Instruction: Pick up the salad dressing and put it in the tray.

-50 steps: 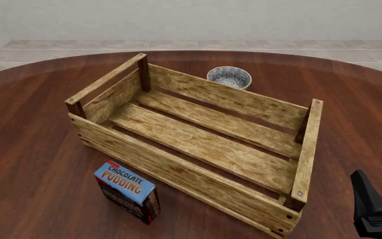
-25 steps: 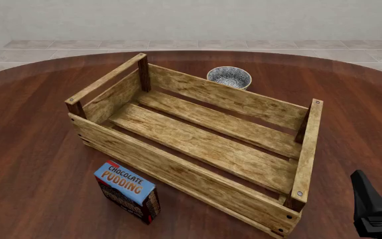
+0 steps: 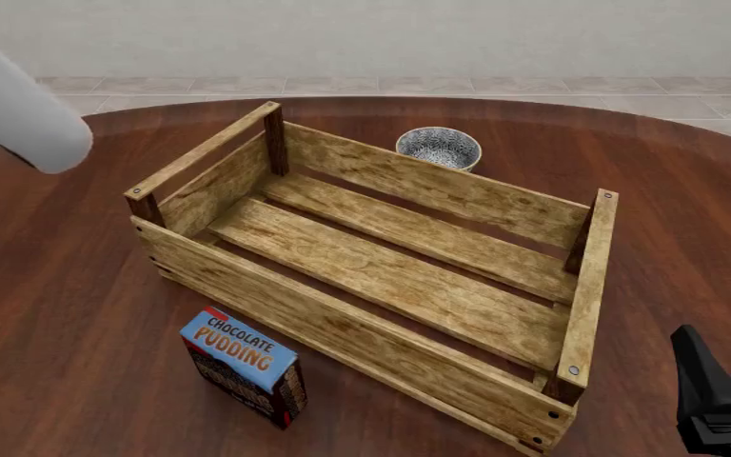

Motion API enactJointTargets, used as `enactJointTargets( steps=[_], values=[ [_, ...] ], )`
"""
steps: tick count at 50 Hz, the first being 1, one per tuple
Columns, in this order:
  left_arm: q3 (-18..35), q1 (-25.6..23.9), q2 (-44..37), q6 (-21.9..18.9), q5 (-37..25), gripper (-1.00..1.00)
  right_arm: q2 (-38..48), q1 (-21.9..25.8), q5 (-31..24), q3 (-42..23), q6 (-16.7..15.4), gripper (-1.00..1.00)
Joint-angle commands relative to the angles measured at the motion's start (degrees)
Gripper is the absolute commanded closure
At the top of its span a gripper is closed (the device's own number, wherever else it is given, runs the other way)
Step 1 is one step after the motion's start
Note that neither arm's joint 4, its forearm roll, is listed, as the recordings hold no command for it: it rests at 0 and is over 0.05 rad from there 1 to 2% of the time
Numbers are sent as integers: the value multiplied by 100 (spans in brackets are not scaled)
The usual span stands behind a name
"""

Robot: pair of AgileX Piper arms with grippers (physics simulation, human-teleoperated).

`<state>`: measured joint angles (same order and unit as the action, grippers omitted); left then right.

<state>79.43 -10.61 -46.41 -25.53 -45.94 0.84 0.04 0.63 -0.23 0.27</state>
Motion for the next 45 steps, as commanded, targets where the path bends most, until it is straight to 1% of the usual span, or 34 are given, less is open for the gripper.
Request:
enactJointTargets(
  steps=[1,3,9,15,19,24,26,29,33,36,39,45],
  values=[
    [-31,-559,-438,-214,392,100,3,1,1,0,-1,-100],
    [-41,-601,-475,-201,411,100,0,-1,0,0,-1,-100],
    [-294,-875,-650,-265,731,100,1,0,0,0,-1,-100],
    [-386,-1112,-873,-261,943,100,0,0,0,0,1,-100],
    [-475,-1277,-984,-349,1109,100,1,-1,0,0,0,-100],
    [-520,-1372,-1085,-393,1238,100,0,0,0,0,1,-100],
    [-462,-1433,-1174,-413,1240,100,0,-1,0,0,-1,-100],
    [-541,-1493,-1259,-510,1392,100,1,1,0,0,-1,-100],
    [-576,-1547,-1414,-537,1572,100,0,0,0,0,-1,-100],
    [-576,-1583,-1507,-501,1608,100,0,0,0,0,0,-100],
    [-677,-1595,-1638,-544,1817,100,-1,0,0,0,-1,-100],
    [-674,-1592,-1885,-478,2011,100,-1,0,0,0,-1,-100]
  ],
)
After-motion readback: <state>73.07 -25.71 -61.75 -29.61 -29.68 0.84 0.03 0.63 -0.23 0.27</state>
